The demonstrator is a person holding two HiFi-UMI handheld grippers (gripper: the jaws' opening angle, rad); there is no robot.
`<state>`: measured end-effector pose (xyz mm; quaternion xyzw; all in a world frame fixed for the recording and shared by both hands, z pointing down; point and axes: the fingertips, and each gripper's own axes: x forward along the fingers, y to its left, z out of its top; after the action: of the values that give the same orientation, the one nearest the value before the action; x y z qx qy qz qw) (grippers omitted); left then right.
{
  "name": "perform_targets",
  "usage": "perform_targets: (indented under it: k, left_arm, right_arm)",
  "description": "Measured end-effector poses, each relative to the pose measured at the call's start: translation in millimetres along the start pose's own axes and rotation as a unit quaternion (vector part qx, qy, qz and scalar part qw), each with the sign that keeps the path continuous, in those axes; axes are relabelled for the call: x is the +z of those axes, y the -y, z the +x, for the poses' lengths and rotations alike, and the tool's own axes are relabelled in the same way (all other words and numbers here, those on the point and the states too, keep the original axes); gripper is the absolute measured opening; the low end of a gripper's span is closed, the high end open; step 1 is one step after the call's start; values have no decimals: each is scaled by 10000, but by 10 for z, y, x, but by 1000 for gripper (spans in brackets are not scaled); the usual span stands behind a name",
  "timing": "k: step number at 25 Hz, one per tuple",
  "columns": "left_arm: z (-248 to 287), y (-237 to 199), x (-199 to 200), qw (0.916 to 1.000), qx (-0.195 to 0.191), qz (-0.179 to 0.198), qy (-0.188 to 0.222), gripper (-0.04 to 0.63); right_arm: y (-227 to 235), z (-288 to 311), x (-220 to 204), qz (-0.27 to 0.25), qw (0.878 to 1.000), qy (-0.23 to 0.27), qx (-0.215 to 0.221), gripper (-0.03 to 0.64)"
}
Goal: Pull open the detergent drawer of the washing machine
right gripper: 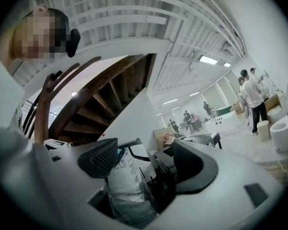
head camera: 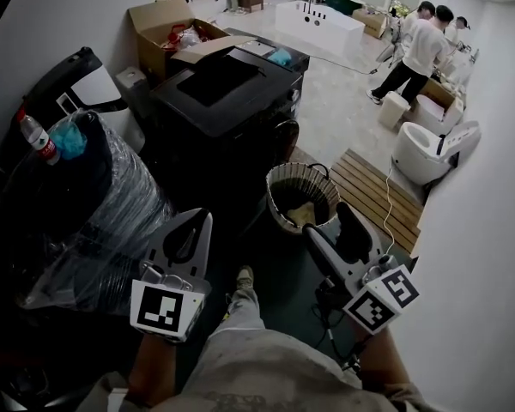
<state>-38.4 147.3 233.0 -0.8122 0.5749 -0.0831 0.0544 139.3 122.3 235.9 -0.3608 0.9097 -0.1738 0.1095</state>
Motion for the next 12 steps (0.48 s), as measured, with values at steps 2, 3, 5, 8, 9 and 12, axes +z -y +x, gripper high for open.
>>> perform_targets:
  k: [2,3,5,8,9,12]
  left_arm:
    - [186,-177,-48,10000,-31,-34,-43,15]
    - [282,-279,-76,10000,-42,-45,-68,15]
    - [477,-483,-146,9998,-83,-99,-127,15]
    - [772,-730,-252,9995,-218,-194,-141,15]
    - [872,-810,-286,9994,-256,-207,-139,15]
    - [1174,-1089,-414,9991,-322,-198,-208,15]
  right_arm:
    - [133,258,-59,317,9995,-78,-41,351]
    - [197,397,-95,481,9988,-120,-58,351]
    - [326,679,-180,788,9966,-221,-82,351]
    - [491,1075,-317,1190,9922,-368,-76,350]
    - [536,1205,-365,1306,9905,-415,-73,350]
    - [681,1624,-529,1654,9846,-558,-77,350]
